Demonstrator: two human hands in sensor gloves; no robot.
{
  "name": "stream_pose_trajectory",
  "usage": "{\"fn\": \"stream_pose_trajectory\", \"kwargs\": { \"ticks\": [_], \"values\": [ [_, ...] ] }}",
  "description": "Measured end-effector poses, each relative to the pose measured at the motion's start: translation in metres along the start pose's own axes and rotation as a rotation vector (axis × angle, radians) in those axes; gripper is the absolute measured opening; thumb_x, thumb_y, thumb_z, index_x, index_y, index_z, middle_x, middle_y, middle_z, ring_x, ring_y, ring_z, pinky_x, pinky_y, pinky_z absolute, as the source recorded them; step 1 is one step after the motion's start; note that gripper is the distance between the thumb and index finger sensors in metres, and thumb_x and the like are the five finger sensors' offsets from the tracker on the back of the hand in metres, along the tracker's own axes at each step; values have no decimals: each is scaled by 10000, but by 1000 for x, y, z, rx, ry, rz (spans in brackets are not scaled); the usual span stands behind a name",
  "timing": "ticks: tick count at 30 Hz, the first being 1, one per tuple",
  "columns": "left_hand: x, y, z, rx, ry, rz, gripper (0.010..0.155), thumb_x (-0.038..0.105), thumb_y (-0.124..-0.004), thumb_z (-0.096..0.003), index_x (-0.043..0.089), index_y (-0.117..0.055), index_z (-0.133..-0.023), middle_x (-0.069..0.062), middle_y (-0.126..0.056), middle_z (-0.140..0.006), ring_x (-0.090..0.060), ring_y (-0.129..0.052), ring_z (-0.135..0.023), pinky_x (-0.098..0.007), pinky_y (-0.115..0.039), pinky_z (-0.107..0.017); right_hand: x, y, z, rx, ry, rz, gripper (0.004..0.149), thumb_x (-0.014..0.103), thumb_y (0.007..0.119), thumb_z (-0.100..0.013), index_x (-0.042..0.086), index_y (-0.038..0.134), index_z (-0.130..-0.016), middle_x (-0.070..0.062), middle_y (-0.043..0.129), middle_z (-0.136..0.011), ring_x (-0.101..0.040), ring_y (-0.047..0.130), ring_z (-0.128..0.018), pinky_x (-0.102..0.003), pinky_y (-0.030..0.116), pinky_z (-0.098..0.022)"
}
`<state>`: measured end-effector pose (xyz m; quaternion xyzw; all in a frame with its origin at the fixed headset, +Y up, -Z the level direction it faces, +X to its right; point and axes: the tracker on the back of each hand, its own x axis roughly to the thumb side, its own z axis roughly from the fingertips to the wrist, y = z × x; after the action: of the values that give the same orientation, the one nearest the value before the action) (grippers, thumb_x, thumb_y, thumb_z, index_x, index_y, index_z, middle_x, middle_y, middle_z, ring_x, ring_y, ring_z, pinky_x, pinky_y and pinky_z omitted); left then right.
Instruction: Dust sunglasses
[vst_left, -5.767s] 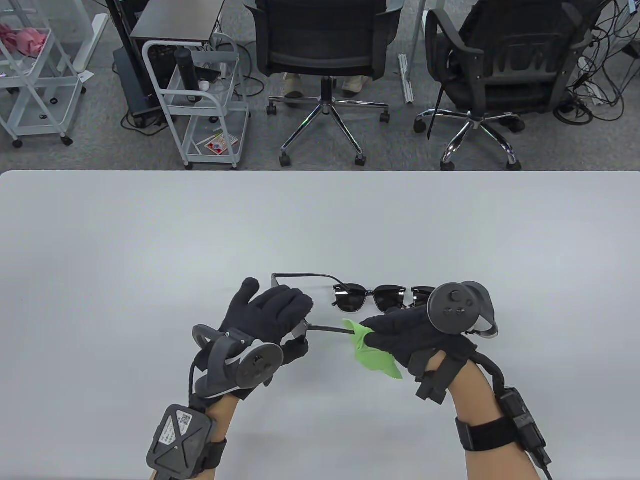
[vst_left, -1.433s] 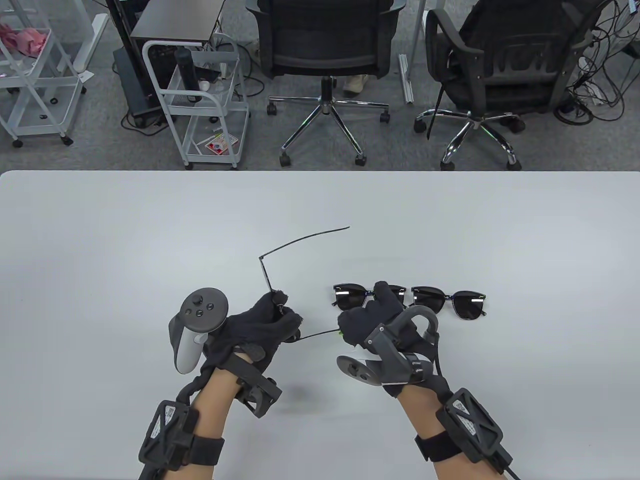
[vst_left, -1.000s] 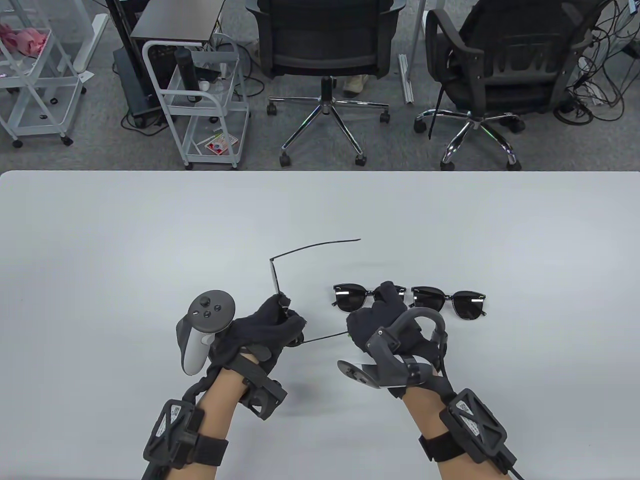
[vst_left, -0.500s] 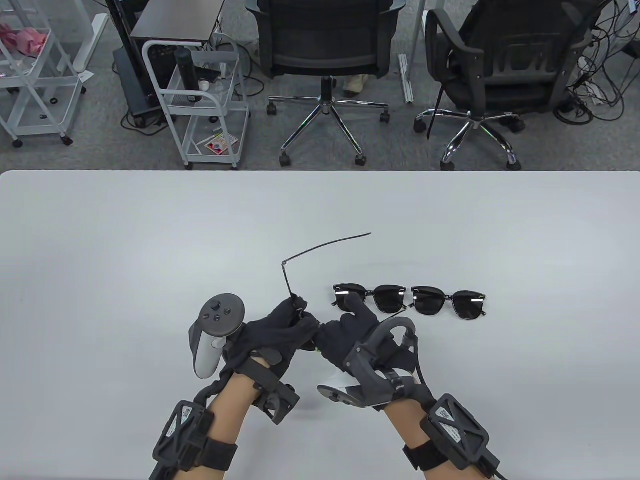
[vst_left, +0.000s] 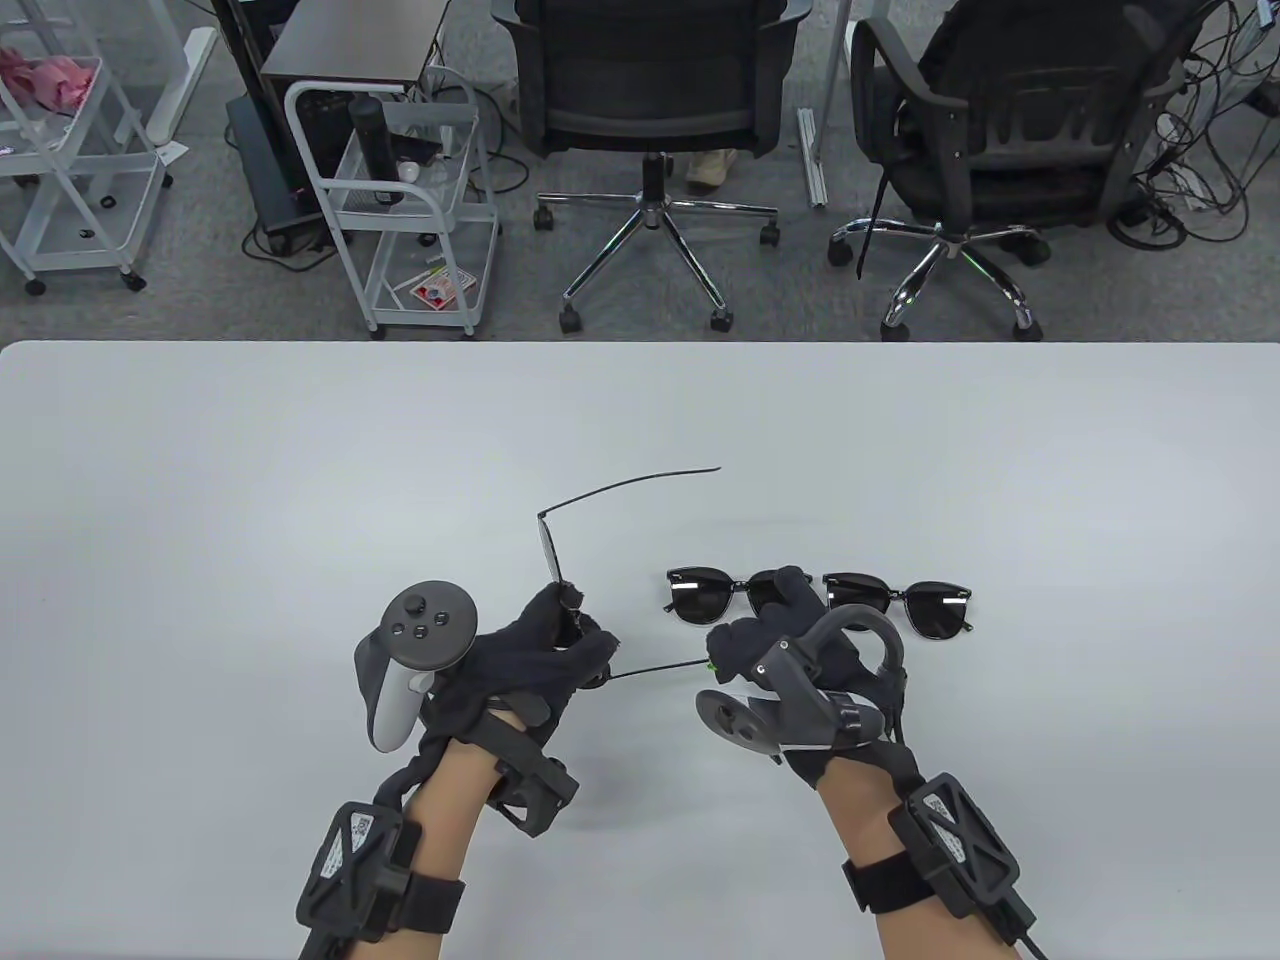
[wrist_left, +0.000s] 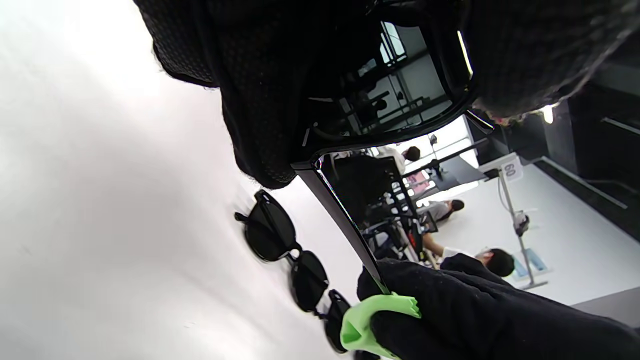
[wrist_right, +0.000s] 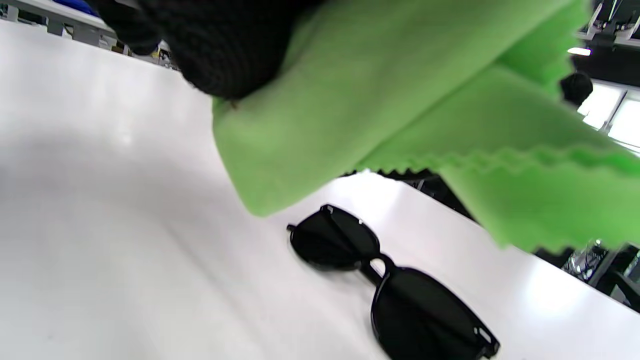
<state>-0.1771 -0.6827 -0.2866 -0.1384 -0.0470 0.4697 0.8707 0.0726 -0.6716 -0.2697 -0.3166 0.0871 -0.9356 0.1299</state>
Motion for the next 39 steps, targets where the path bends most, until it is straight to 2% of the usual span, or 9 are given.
{"fn": "stream_pose_trajectory", "kwargs": {
  "ticks": [4, 8, 12, 16, 23, 28, 32, 36, 39],
  "values": [
    [-4, -10, -2, -15, 23, -55, 960, 701, -825, -310, 138, -577, -1047, -22, -837, -952, -179, -1136, -686, -409, -768, -686, 5, 1, 1, 5, -43, 33, 457, 399, 806, -432, 190, 902, -826, -20, 1023, -802, -333, 1029, -714, -644, 649, -619],
    [-2, -10, -4, -19, 18, -37, 961, 701, -825, -310, 141, -574, -1048, -21, -831, -956, -179, -1133, -691, -409, -767, -686, 7, -11, 6, -110, -56, 4, 455, 399, 815, -424, 201, 901, -825, -13, 1012, -820, -338, 1004, -750, -648, 641, -623],
    [-8, -6, -5, 2, 36, -41, 961, 706, -819, -312, 144, -567, -1050, -17, -826, -959, -173, -1131, -696, -407, -766, -688, 6, -37, 15, -260, -54, -57, 448, 396, 814, -423, 198, 913, -812, -14, 1030, -793, -325, 1016, -734, -645, 649, -620],
    [-12, 2, -6, 55, 49, -23, 961, 712, -809, -315, 152, -554, -1053, -9, -816, -966, -164, -1124, -707, -403, -763, -694, -2, -51, 20, -228, -42, -266, 442, 381, 831, -422, 151, 949, -781, -50, 1077, -694, -305, 1075, -604, -634, 690, -595],
    [-15, 6, -6, 75, 36, -1, 963, 716, -799, -318, 162, -535, -1060, 0, -801, -980, -155, -1115, -724, -400, -757, -702, 4, 8, 1, 337, -91, -444, 448, 386, 830, -437, 136, 936, -794, -55, 1072, -695, -309, 1076, -590, -621, 709, -575],
    [-16, 3, -7, 42, 30, 26, 964, 719, -793, -320, 167, -524, -1064, 4, -791, -989, -151, -1109, -735, -400, -752, -707, 10, 41, -1, 571, -113, -529, 513, 391, 795, -468, 103, 841, -890, -116, 979, -839, -384, 998, -711, -638, 667, -583],
    [-16, 3, -8, 40, 30, 29, 964, 721, -789, -321, 171, -519, -1065, 7, -786, -993, -147, -1104, -742, -398, -748, -710, -1, 36, 0, 479, -78, -555, 597, 426, 799, -463, 74, 765, -945, -152, 909, -909, -409, 956, -761, -650, 649, -588],
    [-16, 1, -7, 33, 21, 68, 965, 726, -778, -325, 175, -506, -1069, 14, -777, -1000, -137, -1098, -753, -392, -744, -717, -20, 19, 4, 157, 49, -649, 584, 412, 813, -451, 78, 793, -928, -155, 923, -895, -417, 961, -746, -653, 654, -583],
    [-14, -5, -6, -1, 6, 84, 963, 722, -763, -331, 173, -487, -1073, 12, -762, -1009, -135, -1088, -769, -392, -736, -723, -25, 13, 8, 6, 115, -679, 565, 400, 810, -451, 82, 808, -918, -155, 930, -888, -416, 967, -738, -653, 662, -580]
  ]
}}
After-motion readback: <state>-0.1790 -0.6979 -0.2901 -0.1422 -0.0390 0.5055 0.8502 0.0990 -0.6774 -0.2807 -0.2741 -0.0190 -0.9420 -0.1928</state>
